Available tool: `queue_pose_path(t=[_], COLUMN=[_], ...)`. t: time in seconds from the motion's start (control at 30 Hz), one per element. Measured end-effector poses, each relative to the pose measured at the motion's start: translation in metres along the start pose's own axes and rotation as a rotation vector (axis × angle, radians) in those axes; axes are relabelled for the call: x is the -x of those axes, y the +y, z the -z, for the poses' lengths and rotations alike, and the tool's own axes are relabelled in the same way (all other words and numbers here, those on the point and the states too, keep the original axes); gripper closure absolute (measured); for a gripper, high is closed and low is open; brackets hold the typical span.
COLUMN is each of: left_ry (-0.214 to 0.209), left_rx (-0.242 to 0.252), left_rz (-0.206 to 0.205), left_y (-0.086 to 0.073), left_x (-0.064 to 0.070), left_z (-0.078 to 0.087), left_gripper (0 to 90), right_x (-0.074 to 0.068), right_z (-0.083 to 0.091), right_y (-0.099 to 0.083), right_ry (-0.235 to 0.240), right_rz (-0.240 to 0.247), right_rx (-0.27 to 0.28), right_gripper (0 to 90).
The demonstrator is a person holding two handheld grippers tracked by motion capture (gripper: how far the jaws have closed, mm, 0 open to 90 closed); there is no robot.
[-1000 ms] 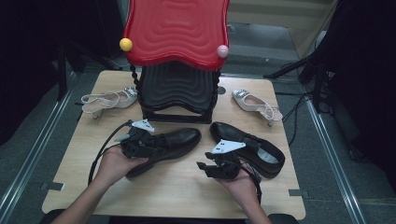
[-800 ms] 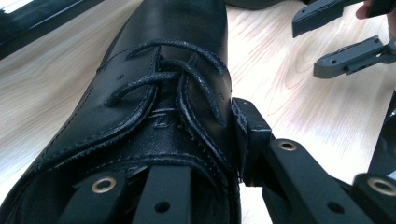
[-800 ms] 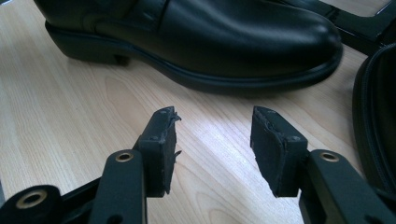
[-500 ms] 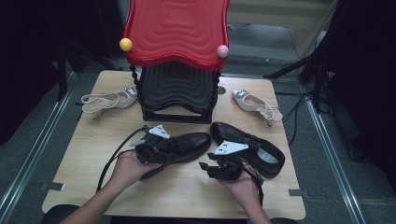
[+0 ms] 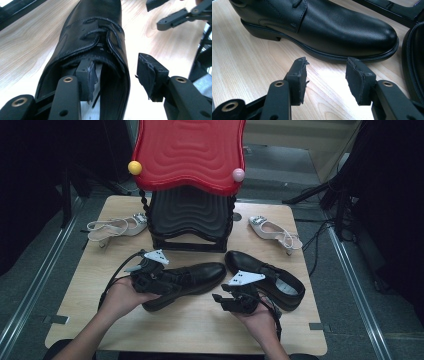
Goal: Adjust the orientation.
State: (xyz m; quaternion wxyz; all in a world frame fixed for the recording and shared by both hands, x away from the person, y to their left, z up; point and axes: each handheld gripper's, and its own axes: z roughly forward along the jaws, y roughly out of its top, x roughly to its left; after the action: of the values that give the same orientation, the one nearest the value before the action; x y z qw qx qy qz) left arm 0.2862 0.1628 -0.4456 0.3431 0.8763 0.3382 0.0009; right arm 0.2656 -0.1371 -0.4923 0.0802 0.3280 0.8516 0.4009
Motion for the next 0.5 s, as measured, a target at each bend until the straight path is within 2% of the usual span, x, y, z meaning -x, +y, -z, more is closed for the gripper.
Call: queue_pose_path(t=[0.13,0.2,0.27,0.33,0.4,0.43,0.5], left_ry=[0.013,0.011,0.007,0.028,0.018,0.009,0.023], left_rx=[0.006,0.037,0.047,0.059,0.063,0.063,0.074], left_rz=[-0.003,-0.008,-0.011,-0.025,-0.017,-0.014,-0.019], left_y=[-0.001,-0.001,-0.001,-0.002,-0.003,-0.005,-0.008], left_x=[-0.004,-0.006,-0.009,-0.013,-0.019,-0.023,-0.029], left_z=[0.013,0.023,0.031,0.039,0.046,0.048,0.052], left_gripper=[48.5,48.6,48.5,49.3,54.5,60.8,66.5], right_x=[-0.001,-0.001,-0.002,-0.003,-0.003,-0.004,-0.005], right_z=[0.0,0.0,-0.001,-0.001,-0.002,-0.003,-0.004], right_y=[0.001,0.001,0.001,0.002,0.002,0.003,0.003], right_ry=[-0.001,0.0,-0.001,-0.002,-0.001,0.0,0.001], right_rz=[0.002,0.0,0.001,0.001,-0.003,-0.004,-0.002], right_rx=[-0.002,-0.002,-0.002,-0.001,0.001,-0.001,0.0], right_gripper=[52.7,52.6,52.8,53.1,53.4,53.6,54.1])
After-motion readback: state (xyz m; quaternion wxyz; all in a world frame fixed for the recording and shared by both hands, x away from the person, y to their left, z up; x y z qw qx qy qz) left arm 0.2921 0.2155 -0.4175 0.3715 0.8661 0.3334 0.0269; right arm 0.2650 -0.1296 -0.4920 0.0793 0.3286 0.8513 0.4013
